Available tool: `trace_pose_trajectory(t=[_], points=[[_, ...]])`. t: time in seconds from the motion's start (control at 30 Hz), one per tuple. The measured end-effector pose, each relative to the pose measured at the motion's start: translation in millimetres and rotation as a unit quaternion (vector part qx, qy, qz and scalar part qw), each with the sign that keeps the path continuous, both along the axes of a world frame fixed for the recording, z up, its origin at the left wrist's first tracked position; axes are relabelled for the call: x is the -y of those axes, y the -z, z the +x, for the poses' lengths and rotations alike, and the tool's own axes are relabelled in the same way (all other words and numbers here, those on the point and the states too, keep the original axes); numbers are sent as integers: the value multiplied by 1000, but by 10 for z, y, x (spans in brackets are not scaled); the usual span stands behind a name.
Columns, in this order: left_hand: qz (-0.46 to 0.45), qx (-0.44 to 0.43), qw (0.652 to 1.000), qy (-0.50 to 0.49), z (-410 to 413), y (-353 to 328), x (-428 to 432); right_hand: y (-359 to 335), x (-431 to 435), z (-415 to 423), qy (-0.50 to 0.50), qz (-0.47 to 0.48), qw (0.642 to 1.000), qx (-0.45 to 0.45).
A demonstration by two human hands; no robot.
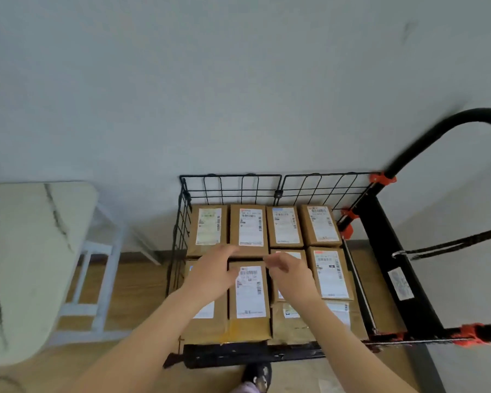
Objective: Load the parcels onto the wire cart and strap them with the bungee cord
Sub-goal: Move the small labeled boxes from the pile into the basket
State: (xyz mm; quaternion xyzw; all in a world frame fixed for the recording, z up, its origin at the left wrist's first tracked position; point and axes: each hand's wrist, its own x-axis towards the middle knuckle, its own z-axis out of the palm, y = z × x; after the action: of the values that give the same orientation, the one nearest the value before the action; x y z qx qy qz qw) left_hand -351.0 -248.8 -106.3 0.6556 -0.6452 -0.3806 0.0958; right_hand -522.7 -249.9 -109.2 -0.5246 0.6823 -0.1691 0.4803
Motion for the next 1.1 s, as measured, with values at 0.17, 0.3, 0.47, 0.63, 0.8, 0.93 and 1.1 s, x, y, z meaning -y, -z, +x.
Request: trace_pose_trajectory(t=[0.17, 0.3, 0.47, 0.63, 0.8, 0.93, 1.1], points=[[-62, 10, 997, -34, 786, -266, -598, -265, -443, 816, -49, -29, 998, 22], [-101, 19, 992, -78, 1429, -402, -1084, -422, -804, 1484, -103, -58, 992, 35], [-120, 29, 985, -123, 2221, -502, -1641, -554, -1179, 2241, -160, -79, 983, 36], [-129, 52, 976, -166, 2962, -550, -2096, -636, -1434, 2934, -211, -107, 971, 37], [-131, 61, 964, -222, 3581, -643, -2401, -722, -1567, 3537, -253, -109, 960, 48], [-141, 70, 956, -248, 3976, -699, -2465, -777, -1480, 3935, -286, -118, 950, 38], [-140, 110, 945, -275, 4476, -719, -2331, -751, -1226, 4435, -310, -122, 943, 26]])
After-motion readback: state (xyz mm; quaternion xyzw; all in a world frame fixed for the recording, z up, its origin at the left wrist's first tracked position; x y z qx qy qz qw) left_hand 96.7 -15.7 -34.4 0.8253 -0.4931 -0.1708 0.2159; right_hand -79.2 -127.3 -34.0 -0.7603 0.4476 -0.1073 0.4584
